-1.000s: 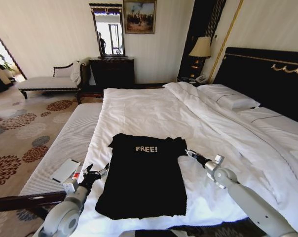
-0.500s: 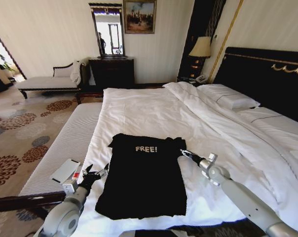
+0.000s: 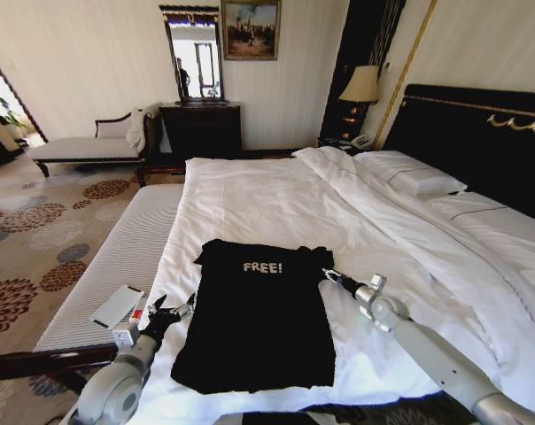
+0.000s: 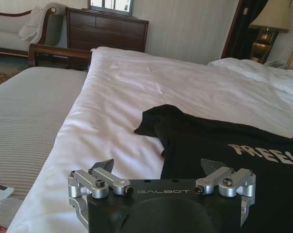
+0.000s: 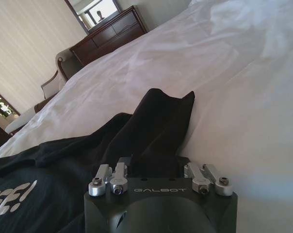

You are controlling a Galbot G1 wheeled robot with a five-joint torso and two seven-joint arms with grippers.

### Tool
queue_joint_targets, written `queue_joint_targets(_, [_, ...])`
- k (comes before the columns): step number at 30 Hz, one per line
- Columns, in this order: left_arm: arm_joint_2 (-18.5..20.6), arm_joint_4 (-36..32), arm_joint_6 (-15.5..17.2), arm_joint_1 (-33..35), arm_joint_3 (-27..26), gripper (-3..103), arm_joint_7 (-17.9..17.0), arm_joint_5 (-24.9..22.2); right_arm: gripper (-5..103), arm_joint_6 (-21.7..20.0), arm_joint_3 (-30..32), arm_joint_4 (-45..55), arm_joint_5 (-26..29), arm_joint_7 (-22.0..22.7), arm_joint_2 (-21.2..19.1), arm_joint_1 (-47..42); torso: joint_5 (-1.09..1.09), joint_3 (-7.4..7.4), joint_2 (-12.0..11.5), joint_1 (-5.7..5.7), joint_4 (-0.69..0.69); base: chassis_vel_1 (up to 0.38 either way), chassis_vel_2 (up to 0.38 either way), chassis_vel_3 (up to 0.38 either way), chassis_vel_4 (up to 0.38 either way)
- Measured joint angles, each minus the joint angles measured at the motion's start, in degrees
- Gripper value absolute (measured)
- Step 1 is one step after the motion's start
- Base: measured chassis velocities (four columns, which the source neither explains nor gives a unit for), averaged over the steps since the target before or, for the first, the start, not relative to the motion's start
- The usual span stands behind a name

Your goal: Fold the clothes on the bed.

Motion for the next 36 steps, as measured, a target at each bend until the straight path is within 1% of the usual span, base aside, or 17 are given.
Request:
queue_joint_targets(2, [-0.1,-0.1,0.0,0.0,0.0,100,0.0,0.0,39,0.2,0.0,0.2,-0.1,0.1,-0.1,-0.1,0.0,0.0,0.0,0.0,0.0,0.0,0.0,0.0,0.0])
queue_joint_targets(3, [-0.1,-0.2,0.0,0.1,0.0,100,0.0,0.0,39,0.2,0.0,0.4,-0.1,0.1,-0.2,-0.2,0.0,0.0,0.0,0.0,0.0,0.0,0.0,0.0,0.0])
queue_joint_targets(4, [-0.1,-0.2,0.0,0.2,0.0,100,0.0,0.0,34,0.3,0.1,0.5,-0.2,0.1,-0.3,-0.4,0.0,0.0,0.0,0.0,0.0,0.0,0.0,0.0,0.0])
queue_joint_targets(5, [-0.1,-0.2,0.0,0.2,0.0,100,0.0,0.0,34,0.3,0.1,0.5,-0.2,0.1,-0.3,-0.4,0.0,0.0,0.0,0.0,0.0,0.0,0.0,0.0,0.0])
queue_joint_targets(8, [-0.2,-0.2,-0.1,0.4,0.1,100,0.1,0.1,18,0.5,0.3,0.7,-0.5,0.1,-0.4,-0.6,0.0,0.0,0.0,0.0,0.0,0.0,0.0,0.0,0.0])
queue_joint_targets(9, [-0.2,-0.2,-0.1,0.4,0.1,100,0.1,0.1,18,0.5,0.3,0.7,-0.5,0.1,-0.4,-0.6,0.0,0.0,0.0,0.0,0.0,0.0,0.0,0.0,0.0])
queue_joint_targets(11, [-0.3,-0.2,-0.1,0.4,0.3,100,0.1,0.2,7,0.8,0.5,0.8,-0.8,0.1,-0.4,-0.8,0.0,0.0,0.0,0.0,0.01,0.0,0.0,0.0,0.0])
queue_joint_targets(12, [-0.3,-0.2,-0.1,0.4,0.3,100,0.1,0.3,7,0.8,0.6,1.0,-0.9,0.2,-0.4,-1.0,0.01,0.0,0.0,0.0,0.01,0.0,0.0,0.0,0.0])
queue_joint_targets(13, [-0.4,-0.2,-0.1,0.4,0.3,100,0.1,0.3,2,0.9,0.8,1.3,-1.0,0.2,-0.5,-1.1,0.01,0.0,0.0,0.0,0.0,0.0,0.0,0.0,0.0])
queue_joint_targets(19, [-0.5,-0.2,-0.2,0.4,0.2,100,0.2,0.3,1,1.4,2.0,3.9,-3.4,0.3,-1.2,-1.8,0.0,0.0,0.0,0.0,0.0,0.0,0.0,0.0,0.0])
queue_joint_targets(24, [-0.8,0.0,-0.2,-0.3,0.6,100,0.3,0.4,1,2.6,2.9,8.4,-8.8,0.3,-2.6,-2.8,0.0,0.0,0.0,0.0,-0.01,0.0,0.0,0.0,0.0])
queue_joint_targets(25, [-0.8,0.0,-0.2,-0.3,0.6,100,0.3,0.4,1,2.6,2.9,8.4,-8.8,0.3,-2.6,-2.8,0.0,0.0,0.0,0.0,-0.01,0.0,0.0,0.0,0.0])
queue_joint_targets(28, [-0.9,0.0,-0.2,-0.5,0.7,100,0.3,0.3,1,3.7,2.6,10.4,-13.8,0.0,-3.2,-2.9,-0.01,0.0,0.0,0.0,0.0,0.0,0.0,0.0,0.0])
queue_joint_targets(30, [-0.9,0.0,-0.2,-0.4,0.7,100,0.3,0.3,1,4.0,2.2,10.8,-15.2,-0.3,-3.4,-2.8,-0.01,0.0,0.0,0.0,-0.01,0.0,0.0,0.0,0.0])
queue_joint_targets(34, [-1.2,-0.1,-0.2,0.0,0.6,100,0.4,0.3,1,6.1,-0.9,11.1,-22.0,-1.5,-4.0,-0.5,0.0,0.0,0.0,0.0,0.0,0.0,0.0,0.0,0.0])
queue_joint_targets(35, [-1.2,-0.1,-0.2,0.0,0.6,100,0.4,0.3,1,6.1,-0.9,11.1,-22.0,-1.5,-4.0,-0.5,0.0,0.0,0.0,0.0,0.0,0.0,0.0,0.0,0.0])
queue_joint_targets(36, [-1.2,-0.1,-0.2,0.2,0.5,100,0.4,0.3,1,6.7,-1.9,10.8,-23.8,-1.7,-4.1,0.3,0.0,0.0,0.0,0.0,0.01,0.0,0.0,0.0,0.0])
